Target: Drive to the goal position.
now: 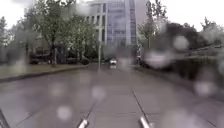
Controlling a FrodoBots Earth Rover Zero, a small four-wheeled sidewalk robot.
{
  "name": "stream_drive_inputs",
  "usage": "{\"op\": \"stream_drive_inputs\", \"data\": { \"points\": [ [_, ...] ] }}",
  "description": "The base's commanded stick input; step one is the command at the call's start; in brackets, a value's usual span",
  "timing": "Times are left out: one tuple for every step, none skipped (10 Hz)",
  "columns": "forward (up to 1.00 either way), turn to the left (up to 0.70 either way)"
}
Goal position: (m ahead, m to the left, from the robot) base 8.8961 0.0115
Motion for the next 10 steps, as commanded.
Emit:
{"op": "stream_drive_inputs", "data": {
  "points": [
    [0.70, 0.00],
    [0.70, 0.00],
    [0.70, 0.00],
    [0.70, 0.00],
    [0.70, 0.00],
    [0.70, 0.00],
    [0.70, 0.00],
    [0.70, 0.00],
    [0.70, 0.00],
    [0.70, 0.00]
  ]
}}
